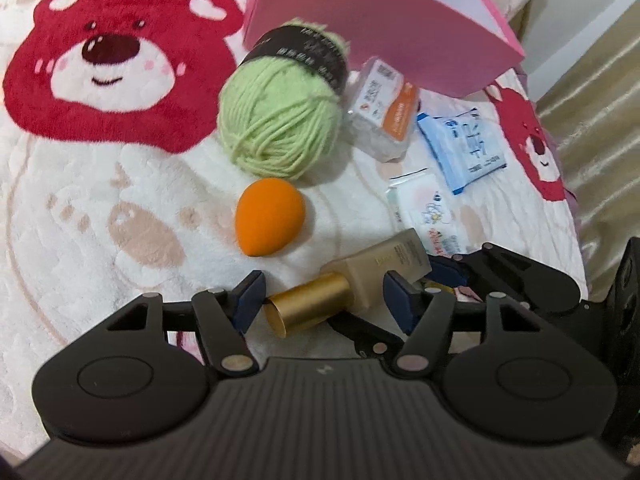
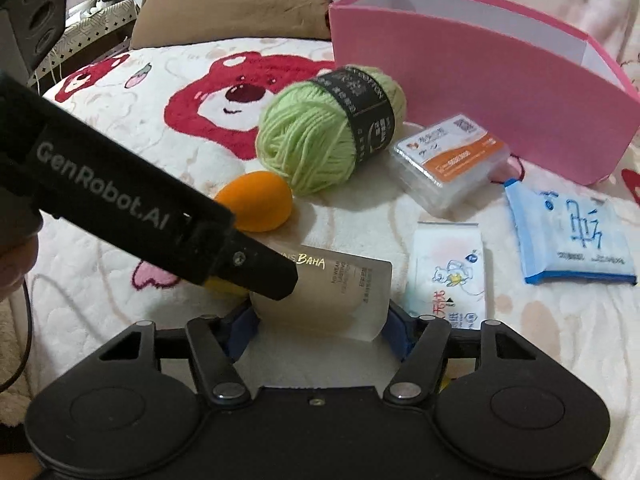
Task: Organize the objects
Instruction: 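Close the left tool around the foundation bottle body, then lift the foundation bottle with the left tool and carry it over the box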
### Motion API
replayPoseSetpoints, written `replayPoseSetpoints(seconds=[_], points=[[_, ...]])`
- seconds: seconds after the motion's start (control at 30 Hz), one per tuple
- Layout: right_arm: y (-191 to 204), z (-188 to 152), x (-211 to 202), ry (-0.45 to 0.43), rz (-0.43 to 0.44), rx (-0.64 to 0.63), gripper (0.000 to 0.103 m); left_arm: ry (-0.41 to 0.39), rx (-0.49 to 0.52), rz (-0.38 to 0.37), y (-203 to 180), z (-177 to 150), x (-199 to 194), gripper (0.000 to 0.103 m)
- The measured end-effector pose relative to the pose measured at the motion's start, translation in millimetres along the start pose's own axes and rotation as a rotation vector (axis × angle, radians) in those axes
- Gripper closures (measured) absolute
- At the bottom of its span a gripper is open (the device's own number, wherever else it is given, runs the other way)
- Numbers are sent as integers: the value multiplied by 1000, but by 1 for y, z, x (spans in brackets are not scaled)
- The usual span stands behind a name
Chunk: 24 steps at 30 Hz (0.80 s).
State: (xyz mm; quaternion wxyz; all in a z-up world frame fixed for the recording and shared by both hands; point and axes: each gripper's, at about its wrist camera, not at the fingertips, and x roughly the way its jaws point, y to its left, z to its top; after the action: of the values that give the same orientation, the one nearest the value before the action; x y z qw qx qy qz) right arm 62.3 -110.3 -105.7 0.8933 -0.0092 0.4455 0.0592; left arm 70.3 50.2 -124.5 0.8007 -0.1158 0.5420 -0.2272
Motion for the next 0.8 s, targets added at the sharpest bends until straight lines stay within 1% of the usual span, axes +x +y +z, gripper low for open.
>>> replayPoseSetpoints(seconds=[0.1, 0.27, 0.37, 0.47, 0.67, 0.8], points=[[-3, 4, -11, -20, -9, -17, 33, -26, 12, -24, -6, 1, -10, 40], [-16, 15, -37, -64, -23, 10, 34, -92, 35, -65, -24, 8, -31, 43], [-20, 23, -50, -96, -53, -29, 34, -124, 41, -67, -38, 12, -39, 44], [-24, 32, -62, -128, -77, -50, 34, -161, 70, -63, -52, 20, -49, 44], [-38, 69, -95, -205, -132, -103, 34, -236, 146, -52, -86, 53, -78, 44], [-60, 104, -111, -234, -126, -88, 34, -327, 214, -41, -105, 79, -94, 44]])
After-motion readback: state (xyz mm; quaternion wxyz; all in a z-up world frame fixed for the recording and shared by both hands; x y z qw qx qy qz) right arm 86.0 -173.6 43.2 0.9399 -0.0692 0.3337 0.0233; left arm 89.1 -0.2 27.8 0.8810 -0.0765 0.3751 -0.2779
